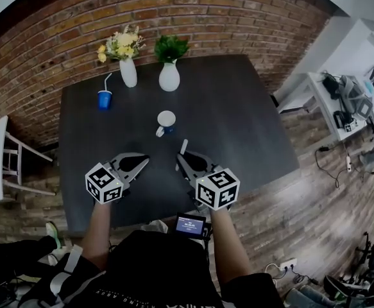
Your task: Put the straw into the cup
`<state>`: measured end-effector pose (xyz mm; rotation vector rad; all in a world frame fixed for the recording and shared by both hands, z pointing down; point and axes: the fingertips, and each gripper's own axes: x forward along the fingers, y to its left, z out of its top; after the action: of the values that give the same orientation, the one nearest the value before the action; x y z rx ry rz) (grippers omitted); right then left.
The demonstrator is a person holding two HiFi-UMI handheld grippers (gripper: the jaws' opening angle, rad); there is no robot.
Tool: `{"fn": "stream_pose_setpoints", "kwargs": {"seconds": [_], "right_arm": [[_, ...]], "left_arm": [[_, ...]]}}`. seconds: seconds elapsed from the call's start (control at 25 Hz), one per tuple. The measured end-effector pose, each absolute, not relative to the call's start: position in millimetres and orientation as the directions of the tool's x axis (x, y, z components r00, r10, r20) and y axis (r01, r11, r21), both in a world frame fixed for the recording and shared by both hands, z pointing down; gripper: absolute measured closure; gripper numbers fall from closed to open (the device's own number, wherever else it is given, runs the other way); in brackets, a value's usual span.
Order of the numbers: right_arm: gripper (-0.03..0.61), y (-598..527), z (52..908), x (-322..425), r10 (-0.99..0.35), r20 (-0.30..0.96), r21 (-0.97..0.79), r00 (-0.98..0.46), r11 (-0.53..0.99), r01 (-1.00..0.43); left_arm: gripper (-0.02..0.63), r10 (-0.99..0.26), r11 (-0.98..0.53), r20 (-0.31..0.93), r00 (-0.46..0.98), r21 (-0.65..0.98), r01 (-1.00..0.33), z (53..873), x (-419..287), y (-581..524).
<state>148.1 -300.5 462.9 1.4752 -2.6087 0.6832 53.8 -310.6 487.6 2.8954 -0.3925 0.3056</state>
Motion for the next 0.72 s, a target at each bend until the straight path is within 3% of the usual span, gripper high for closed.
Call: {"fn": "stream_pose_setpoints", "kwargs": {"seconds": [0.72], "right_arm": [[0.534,-366.8,467.7,159.0,-0.732,0.269,-0.384,-0.626,0.514,-0.767]], "left_arm": [[0.611,-0.295,-0.910,0.229,0.928,0.229,-0.345,495.3,73.4,-351.2]]}}
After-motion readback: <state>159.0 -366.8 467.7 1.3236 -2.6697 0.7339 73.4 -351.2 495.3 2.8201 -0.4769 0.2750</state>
